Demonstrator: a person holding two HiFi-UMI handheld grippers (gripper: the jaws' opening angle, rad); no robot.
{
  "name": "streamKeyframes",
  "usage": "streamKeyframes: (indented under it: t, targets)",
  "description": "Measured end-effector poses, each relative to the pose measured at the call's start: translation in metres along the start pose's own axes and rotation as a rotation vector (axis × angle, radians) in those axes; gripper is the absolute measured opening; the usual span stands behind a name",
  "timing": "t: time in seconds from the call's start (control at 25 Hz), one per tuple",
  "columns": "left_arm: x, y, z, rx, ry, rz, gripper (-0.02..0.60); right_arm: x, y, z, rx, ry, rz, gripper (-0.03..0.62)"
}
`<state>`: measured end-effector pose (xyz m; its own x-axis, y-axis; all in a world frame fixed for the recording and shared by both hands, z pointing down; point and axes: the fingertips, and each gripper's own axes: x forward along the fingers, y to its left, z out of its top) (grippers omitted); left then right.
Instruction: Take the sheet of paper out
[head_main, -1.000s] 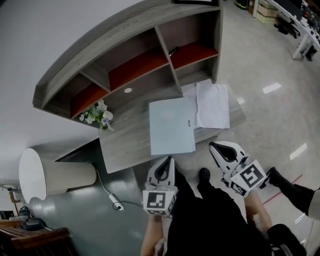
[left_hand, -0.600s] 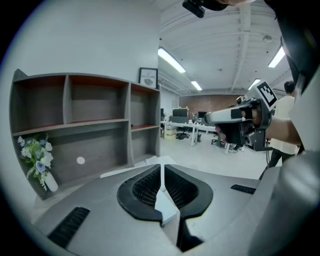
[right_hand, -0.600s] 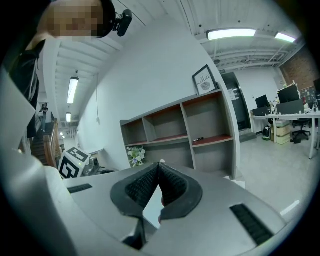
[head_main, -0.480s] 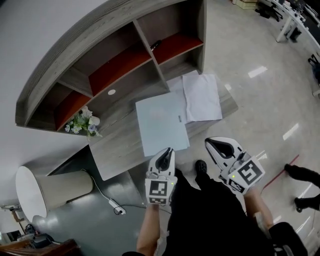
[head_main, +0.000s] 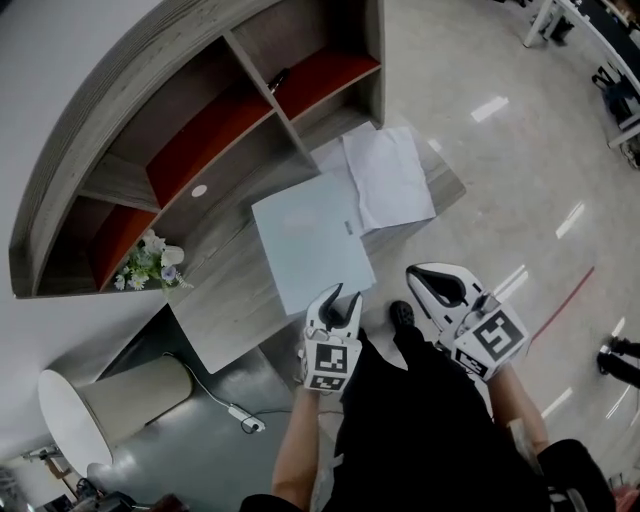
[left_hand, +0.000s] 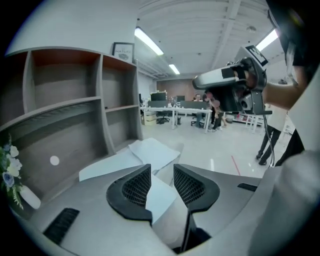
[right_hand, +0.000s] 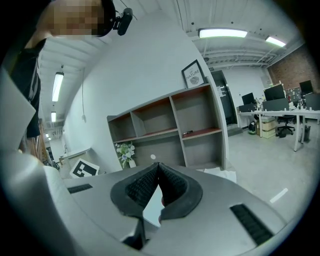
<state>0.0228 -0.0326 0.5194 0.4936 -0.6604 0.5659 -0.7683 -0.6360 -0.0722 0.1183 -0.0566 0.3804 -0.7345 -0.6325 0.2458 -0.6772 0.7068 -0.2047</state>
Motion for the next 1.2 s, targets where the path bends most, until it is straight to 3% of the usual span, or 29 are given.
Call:
streamKeyframes:
  t: [0.16,0.32,0.64,0.96,1.2]
  targets:
    - [0.018,-0.003,-0.025,0.045,0.073,-0.031,0.167,0.004,-0.003,-0.004,-0.014,0.007,-0.02,0.012]
    - [0.036,-0.009,-0.044,0.14,0.143,-0.07,0.199,0.003,-0.007,-0.011,0.016,0.024,-0.057,0.012]
    - [0.064,-0.019,-0.071,0.268,0.191,-0.1,0.242,0.001,-0.005,-0.027,0.022,0.063,-0.064,0.012]
    - [0.082,-0.024,-0.095,0.448,0.258,-0.052,0.258,-0.003,-0.006,-0.039,0.027,0.095,-0.056,0.012]
    - [0.096,-0.026,-0.11,0.513,0.298,-0.026,0.258,-0.003,-0.006,-0.046,0.035,0.097,-0.05,0.012]
